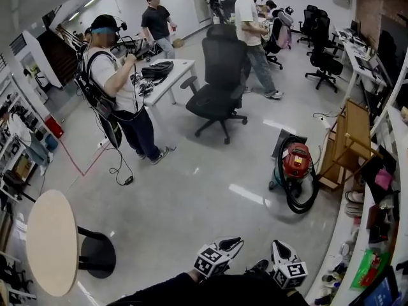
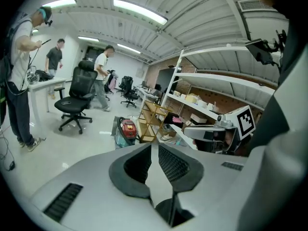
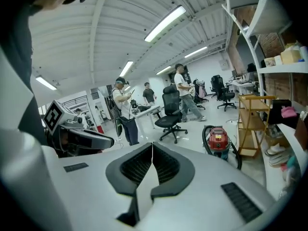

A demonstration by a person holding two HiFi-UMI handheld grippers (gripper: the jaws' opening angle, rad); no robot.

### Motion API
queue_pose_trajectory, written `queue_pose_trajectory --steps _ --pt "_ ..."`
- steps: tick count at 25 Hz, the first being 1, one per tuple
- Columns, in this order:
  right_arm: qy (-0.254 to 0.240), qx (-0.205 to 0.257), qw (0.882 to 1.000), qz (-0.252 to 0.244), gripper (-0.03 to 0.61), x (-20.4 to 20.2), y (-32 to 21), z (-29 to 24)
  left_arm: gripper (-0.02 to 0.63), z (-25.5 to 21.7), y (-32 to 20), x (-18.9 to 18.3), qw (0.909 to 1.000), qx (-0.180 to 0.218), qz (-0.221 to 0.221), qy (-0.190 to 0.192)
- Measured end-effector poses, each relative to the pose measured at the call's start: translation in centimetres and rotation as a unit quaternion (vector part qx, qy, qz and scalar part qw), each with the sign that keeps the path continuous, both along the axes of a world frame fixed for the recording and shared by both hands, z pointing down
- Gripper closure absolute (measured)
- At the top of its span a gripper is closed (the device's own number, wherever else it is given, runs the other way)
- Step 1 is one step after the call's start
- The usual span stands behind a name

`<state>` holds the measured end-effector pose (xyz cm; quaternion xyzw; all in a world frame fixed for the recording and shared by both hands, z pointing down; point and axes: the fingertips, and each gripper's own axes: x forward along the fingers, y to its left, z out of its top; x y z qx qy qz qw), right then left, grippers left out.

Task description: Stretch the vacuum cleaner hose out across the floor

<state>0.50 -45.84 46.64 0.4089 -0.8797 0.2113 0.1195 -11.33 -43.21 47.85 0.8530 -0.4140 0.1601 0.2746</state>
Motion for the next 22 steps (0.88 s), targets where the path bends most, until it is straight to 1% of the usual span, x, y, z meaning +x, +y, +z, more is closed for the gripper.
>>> queue_pose_trajectory --steps 2,6,9,13,17,22 --pt "-0.008 0.012 1.0 -0.012 0.563 1.5 -2.5 -1.0 0.552 -0.6 -2.2 2.2 1.0 0.005 -0.008 -0.004" --pt "-0.012 0.004 1.0 -0.025 0.563 5.0 -6.1 -0.8 0.552 -1.6 -6.1 6.9 0.9997 0.018 -0.012 -0.009" --pt "-0.04 0.005 0.999 -0.035 0.563 7.2 -7.6 0.7 0.552 -1.4 -7.8 9.7 0.9997 0.017 -0.007 -0.016" --pt "-0.04 -0.009 0.999 -0.031 0.563 9.6 -10.0 1.3 0.552 -0.4 -9.8 11.8 0.9996 0.002 -0.006 -0.026" --pt "-0.055 -0.011 0.998 -0.018 0.563 11.1 -12.0 1.9 0.552 -0.4 -12.1 13.1 0.9996 -0.002 0.0 -0.029" --pt "-0.049 -0.015 0.999 0.009 0.563 13.4 -15.5 2.8 0.552 0.7 -16.1 15.5 0.9991 -0.01 0.032 -0.025"
